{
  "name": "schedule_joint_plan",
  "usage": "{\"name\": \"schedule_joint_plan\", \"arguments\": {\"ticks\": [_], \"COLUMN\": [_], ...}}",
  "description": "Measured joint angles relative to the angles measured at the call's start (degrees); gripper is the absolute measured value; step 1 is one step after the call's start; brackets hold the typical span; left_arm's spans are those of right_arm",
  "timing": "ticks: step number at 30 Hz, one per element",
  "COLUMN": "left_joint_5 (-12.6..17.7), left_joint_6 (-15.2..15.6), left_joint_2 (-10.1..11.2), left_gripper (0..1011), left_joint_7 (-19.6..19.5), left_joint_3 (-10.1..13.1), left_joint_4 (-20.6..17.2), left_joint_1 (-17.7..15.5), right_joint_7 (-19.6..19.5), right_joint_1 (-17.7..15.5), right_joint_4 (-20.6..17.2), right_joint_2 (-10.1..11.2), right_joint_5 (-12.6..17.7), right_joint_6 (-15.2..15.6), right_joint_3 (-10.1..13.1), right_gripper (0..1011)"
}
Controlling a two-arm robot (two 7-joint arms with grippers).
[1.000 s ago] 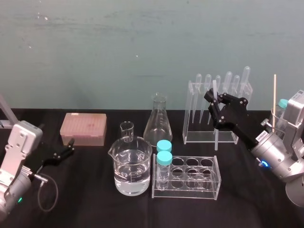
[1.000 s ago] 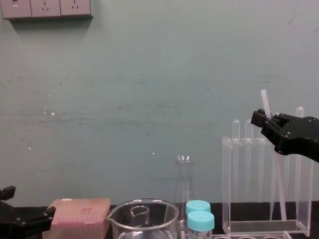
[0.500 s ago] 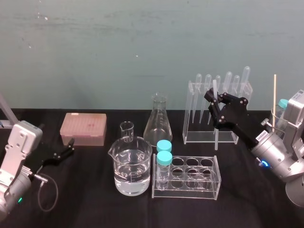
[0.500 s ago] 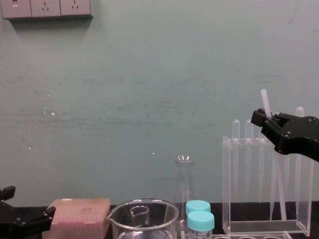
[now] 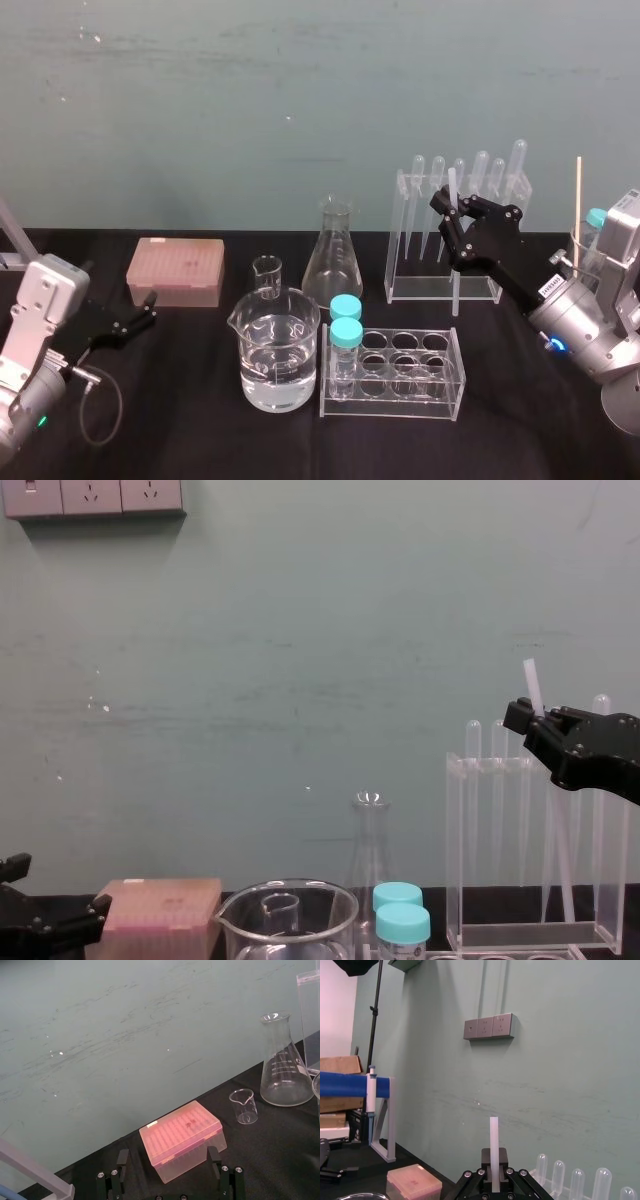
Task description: Pick up the stirring rod with one hand, then place it down.
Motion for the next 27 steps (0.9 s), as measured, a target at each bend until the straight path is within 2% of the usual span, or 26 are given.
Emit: {"name": "schedule_joint_plan", "arguments": {"ticks": [27], "left_joint_5": [0.0], "left_joint_6": [0.0], "left_joint_2": [0.0], "left_gripper": [1000], "left_joint_7": [0.0], "left_joint_3": [0.0], "left_joint_4": [0.0], "left_joint_1": [0.0], "right_joint_7": [0.0], "right_joint_1": [0.0], "right_joint_4": [0.0], "right_joint_2": [0.0], "right_joint_5": [0.0], "right_joint_6": [0.0], "right_joint_3": [0.0], "right_gripper": [69]}}
